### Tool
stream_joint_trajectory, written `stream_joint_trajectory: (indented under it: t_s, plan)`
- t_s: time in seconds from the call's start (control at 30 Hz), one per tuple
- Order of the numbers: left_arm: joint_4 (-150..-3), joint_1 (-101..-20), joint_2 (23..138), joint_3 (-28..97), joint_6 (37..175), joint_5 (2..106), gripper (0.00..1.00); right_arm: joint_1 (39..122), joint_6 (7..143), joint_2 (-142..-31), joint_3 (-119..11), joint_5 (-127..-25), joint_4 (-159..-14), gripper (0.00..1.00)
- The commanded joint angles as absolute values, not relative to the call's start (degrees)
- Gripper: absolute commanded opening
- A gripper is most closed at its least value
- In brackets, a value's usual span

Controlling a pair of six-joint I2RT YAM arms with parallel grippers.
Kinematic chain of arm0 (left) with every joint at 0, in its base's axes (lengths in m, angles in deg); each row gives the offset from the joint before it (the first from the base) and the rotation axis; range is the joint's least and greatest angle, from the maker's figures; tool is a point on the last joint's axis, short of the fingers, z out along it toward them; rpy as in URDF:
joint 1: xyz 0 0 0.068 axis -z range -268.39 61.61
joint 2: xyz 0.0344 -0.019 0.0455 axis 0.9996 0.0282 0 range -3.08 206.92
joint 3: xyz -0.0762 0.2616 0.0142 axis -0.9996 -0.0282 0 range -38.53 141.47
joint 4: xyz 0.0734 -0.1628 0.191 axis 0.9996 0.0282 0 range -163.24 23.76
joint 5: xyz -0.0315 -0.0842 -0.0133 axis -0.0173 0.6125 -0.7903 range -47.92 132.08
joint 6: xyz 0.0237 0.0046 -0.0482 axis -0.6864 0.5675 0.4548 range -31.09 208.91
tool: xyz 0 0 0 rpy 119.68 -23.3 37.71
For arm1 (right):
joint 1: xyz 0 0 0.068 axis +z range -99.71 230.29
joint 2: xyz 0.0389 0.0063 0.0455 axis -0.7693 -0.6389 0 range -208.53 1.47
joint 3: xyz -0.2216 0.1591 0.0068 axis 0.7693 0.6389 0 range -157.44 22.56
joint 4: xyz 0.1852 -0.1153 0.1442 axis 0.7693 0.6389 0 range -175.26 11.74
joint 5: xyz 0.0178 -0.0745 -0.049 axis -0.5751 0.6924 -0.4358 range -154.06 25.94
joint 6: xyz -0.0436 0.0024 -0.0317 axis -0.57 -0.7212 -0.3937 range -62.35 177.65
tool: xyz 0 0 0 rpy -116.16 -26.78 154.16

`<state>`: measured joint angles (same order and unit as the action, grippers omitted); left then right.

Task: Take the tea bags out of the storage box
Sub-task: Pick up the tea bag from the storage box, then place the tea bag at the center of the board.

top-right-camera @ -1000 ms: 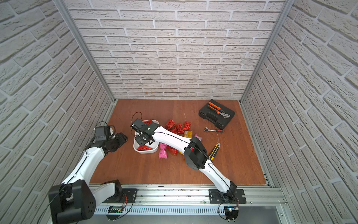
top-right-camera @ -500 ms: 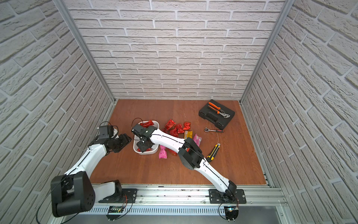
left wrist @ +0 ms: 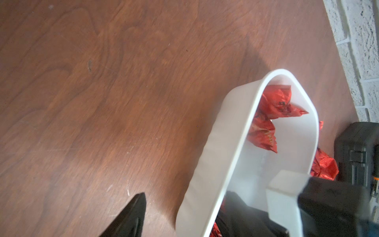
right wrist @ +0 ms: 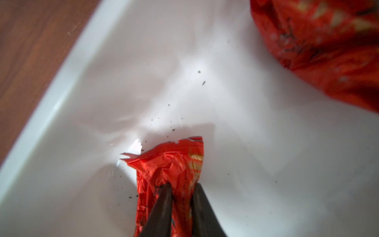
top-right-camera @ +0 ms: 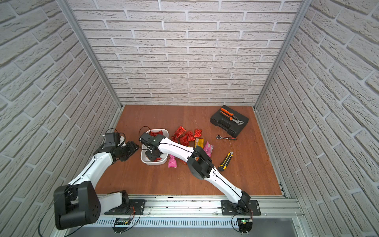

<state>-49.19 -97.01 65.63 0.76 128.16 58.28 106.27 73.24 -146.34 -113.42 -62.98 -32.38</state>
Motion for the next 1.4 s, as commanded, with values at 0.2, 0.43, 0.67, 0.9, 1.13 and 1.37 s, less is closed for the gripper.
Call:
stream_joint_trajectory:
  t_s: [0.2, 0.43, 0.67, 0.9, 1.13, 1.37]
  plan:
    - [-49.5, -96.9, 64.1, 2.8, 127.5, 57.9, 0.67, 106.5, 75.4, -139.9, -113.4, -61.3, -34.6, 0.02]
    - [-49.0, -95.6, 63.9, 3.6, 125.2, 56.8, 0.67, 106.4, 78.0, -131.2, -107.5, -59.7, -36.6, 0.02]
    - [-47.0, -90.0, 66.7, 6.6, 120.2, 53.1, 0.69, 104.6, 83.1, -119.0, -92.8, -53.6, -39.6, 0.02]
    - [-44.0, -88.7, 69.2, 8.1, 119.1, 49.7, 0.69, 96.7, 85.7, -106.6, -75.2, -51.4, -41.0, 0.02]
    - [-44.5, -88.7, 71.8, 8.3, 116.9, 51.5, 0.69, 83.9, 82.8, -98.4, -63.8, -51.8, -42.1, 0.02]
    - [-46.1, -88.3, 73.8, 8.6, 114.4, 54.6, 0.67, 74.7, 82.7, -103.1, -63.0, -50.8, -46.7, 0.02]
